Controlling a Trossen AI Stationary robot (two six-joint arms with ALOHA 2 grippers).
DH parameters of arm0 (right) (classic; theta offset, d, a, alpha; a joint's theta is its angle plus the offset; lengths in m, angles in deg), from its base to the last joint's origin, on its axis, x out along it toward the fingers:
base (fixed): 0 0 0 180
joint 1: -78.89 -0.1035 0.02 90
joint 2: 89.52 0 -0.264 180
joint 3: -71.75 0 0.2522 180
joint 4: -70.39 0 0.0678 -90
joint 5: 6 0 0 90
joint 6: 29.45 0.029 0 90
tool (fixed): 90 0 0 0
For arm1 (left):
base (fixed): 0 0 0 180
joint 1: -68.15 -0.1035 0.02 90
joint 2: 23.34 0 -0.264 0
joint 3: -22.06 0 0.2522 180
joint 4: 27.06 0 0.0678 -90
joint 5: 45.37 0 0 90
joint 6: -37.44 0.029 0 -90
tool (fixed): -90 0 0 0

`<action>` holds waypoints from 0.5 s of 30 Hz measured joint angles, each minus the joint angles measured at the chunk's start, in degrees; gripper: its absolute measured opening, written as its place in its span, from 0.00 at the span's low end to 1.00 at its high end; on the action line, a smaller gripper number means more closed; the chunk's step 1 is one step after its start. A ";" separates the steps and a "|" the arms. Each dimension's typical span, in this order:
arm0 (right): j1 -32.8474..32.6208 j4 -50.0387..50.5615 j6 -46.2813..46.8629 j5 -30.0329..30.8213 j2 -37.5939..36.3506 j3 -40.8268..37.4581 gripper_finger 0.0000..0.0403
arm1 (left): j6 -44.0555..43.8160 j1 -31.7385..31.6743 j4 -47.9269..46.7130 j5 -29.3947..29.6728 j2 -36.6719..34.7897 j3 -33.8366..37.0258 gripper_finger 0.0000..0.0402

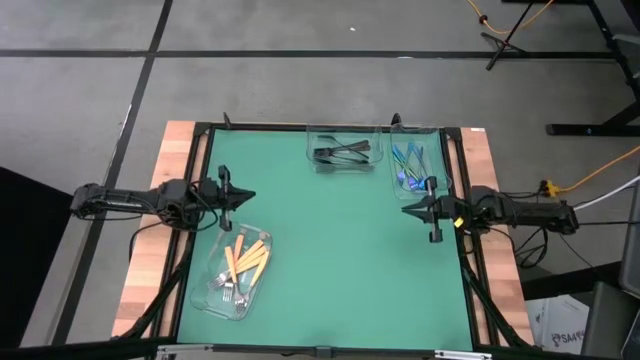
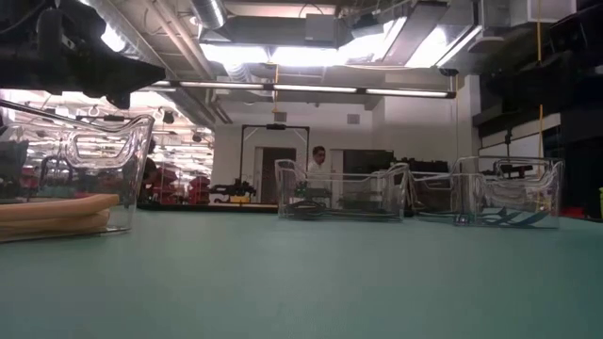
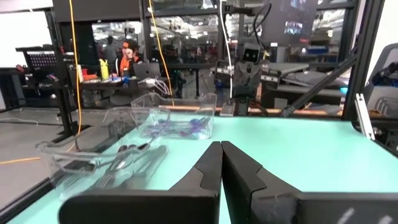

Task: Sort silverware by color (type)
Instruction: Return to Home Position

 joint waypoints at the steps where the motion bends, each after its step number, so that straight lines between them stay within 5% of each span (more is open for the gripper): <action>1: 0.32 0.01 0.10 -0.12 -0.01 0.00 0.05 | 0.00 0.01 -0.49 -0.01 0.01 0.00 0.01; 15: 0.67 0.48 1.18 3.75 0.01 0.02 0.05 | 0.02 0.02 -2.98 0.00 0.01 0.00 0.01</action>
